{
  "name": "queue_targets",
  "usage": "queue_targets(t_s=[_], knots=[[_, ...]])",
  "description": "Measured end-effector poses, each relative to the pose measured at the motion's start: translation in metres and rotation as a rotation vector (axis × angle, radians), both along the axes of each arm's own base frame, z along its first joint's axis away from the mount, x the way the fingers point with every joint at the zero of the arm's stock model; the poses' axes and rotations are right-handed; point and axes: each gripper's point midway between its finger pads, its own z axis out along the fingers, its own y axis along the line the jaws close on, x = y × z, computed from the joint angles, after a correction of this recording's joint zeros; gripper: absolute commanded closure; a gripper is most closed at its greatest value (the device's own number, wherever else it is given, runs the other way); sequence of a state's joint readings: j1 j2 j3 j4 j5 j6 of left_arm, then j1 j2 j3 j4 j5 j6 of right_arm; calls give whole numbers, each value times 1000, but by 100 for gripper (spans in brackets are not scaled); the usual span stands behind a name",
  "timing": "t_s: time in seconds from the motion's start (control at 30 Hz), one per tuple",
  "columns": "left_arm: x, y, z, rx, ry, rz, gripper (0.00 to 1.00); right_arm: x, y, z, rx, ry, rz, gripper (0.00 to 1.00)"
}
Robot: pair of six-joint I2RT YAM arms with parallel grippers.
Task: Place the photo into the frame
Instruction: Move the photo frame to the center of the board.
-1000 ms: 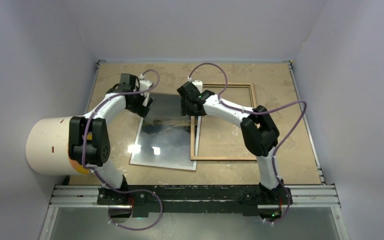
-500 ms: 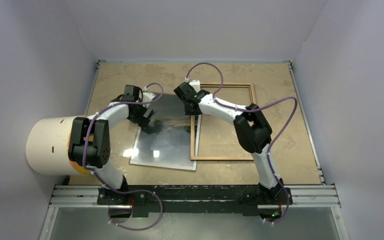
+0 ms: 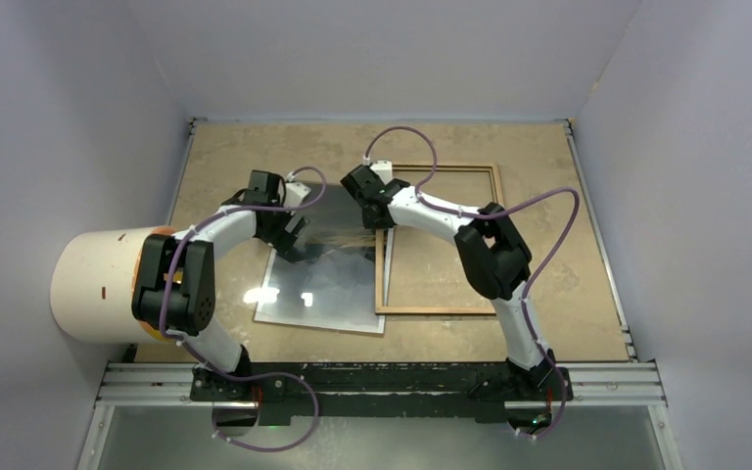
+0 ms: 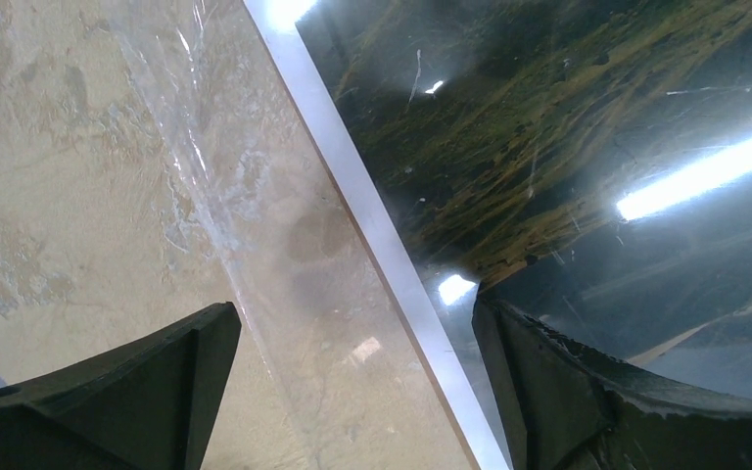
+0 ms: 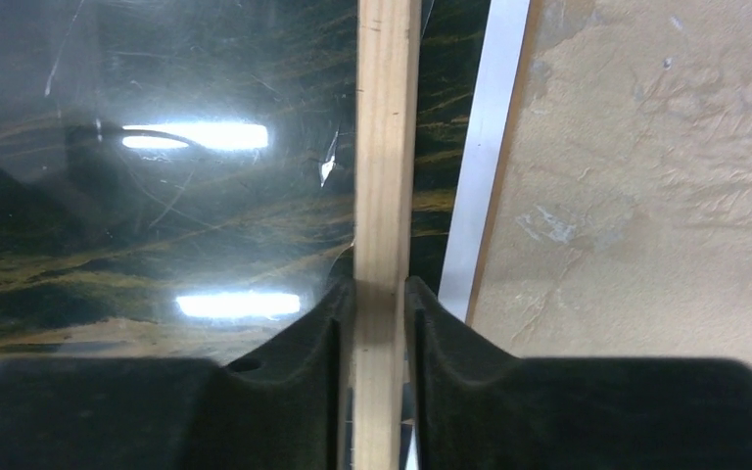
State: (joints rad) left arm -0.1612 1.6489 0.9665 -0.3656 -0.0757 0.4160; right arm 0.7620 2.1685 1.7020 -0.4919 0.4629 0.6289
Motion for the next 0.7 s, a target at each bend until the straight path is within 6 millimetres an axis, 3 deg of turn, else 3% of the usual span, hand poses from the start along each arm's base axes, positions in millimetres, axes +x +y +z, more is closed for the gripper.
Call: queue_targets(t_s=[0.1,0.23,0.33,0.53,0.7], knots=[[0,-2,0,4,-2,-4,0,0,-2,-4,2,2,-10,88],[0,-3,0,8,-4,-9,0,3,-11,-3,25,-6,-44,93],[1,-6,0,7,-12,-15,0,5,-26,-3,52,-7,-82,97],[1,-10,0,15,-17,-33,0,-3,-80,-9,42,21,-197,100],[1,-12,0,20,-19,-45,0,-8,-95,-10,38,22,-232,99]])
